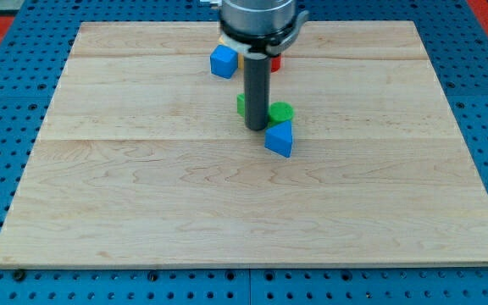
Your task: Move your arm towards the green circle
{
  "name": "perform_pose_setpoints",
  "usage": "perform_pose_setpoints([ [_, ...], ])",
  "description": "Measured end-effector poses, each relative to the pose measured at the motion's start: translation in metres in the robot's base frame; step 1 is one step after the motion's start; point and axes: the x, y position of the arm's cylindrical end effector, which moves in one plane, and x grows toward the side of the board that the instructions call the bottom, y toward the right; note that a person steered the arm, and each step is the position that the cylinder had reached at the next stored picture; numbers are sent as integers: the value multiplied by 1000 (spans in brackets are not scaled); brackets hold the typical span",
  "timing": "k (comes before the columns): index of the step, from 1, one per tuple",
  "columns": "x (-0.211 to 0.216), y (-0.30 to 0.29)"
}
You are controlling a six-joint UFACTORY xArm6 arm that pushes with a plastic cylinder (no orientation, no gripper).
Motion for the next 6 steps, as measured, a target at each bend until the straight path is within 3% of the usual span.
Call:
perform_pose_setpoints([
  [1,-43,-1],
  [3,-70,-27],
  [4,-62,-11],
  [6,-14,172],
])
